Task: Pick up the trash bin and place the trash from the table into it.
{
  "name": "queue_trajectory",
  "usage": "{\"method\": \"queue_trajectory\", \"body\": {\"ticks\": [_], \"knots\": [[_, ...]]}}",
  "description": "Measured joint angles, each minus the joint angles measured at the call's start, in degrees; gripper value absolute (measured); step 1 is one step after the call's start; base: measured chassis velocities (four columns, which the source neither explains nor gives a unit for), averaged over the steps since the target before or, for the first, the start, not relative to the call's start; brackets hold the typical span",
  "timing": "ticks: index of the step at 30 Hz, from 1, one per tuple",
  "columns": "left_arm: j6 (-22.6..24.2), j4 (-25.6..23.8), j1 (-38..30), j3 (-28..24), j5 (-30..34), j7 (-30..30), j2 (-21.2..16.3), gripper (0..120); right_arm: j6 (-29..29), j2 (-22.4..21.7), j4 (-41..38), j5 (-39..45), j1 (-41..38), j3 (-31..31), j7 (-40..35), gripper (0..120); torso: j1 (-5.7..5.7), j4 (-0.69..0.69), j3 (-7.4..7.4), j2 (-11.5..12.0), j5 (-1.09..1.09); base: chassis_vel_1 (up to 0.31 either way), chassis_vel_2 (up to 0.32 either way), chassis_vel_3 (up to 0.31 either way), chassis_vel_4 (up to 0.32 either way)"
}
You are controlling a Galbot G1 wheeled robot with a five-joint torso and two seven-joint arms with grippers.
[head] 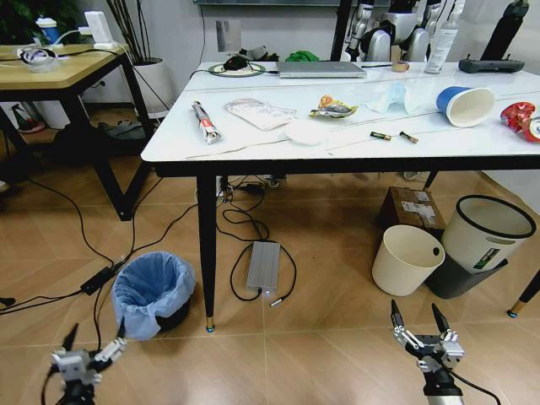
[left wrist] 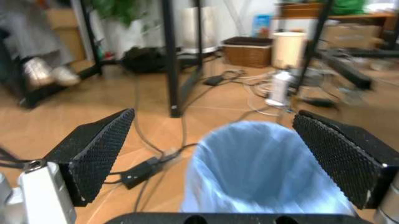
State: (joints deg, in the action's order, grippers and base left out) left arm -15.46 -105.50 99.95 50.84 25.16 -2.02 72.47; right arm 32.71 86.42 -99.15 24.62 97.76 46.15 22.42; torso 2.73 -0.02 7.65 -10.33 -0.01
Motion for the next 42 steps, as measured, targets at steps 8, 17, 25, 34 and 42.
{"method": "queue_trajectory", "body": {"ticks": [8, 17, 25, 34, 42], "knots": [[14.39, 1.93, -9.16, -2.27, 6.81, -13.11, -4.42, 100, 0.44, 0.54, 0.85, 0.03, -0.15, -0.12, 0.27, 100, 0.05, 0.0, 0.11, -0.16, 0.0, 0.0, 0.0, 0.0, 0.0], [28.23, 11.73, -23.33, -5.99, 17.53, -18.37, -5.05, 100, 0.5, 0.97, 1.75, -0.08, -0.21, -0.11, 0.36, 100, 0.11, 0.01, 0.24, -0.34, 0.0, 0.0, 0.0, 0.0, 0.0], [30.87, 18.79, -29.32, -8.43, 18.59, -15.03, -5.49, 100, 0.52, 1.2, 2.25, -0.21, -0.23, 0.14, 0.37, 100, 0.13, 0.02, 0.3, -0.44, 0.01, 0.0, 0.0, 0.0, 0.0], [32.09, 27.4, -35.31, -12.61, 18.16, -14.02, -5.21, 100, 0.2, 1.34, 2.45, -0.39, -0.59, 0.34, 0.28, 100, 0.16, 0.01, 0.35, -0.51, 0.01, 0.0, 0.0, 0.0, 0.0], [33.43, 30.35, -35.89, -14.01, 15.74, -14.6, -4.56, 97, 0.11, 1.37, 2.86, -0.43, -0.84, 0.72, 0.17, 100, 0.16, 0.01, 0.36, -0.55, 0.06, 0.0, 0.0, 0.0, 0.0]]}}
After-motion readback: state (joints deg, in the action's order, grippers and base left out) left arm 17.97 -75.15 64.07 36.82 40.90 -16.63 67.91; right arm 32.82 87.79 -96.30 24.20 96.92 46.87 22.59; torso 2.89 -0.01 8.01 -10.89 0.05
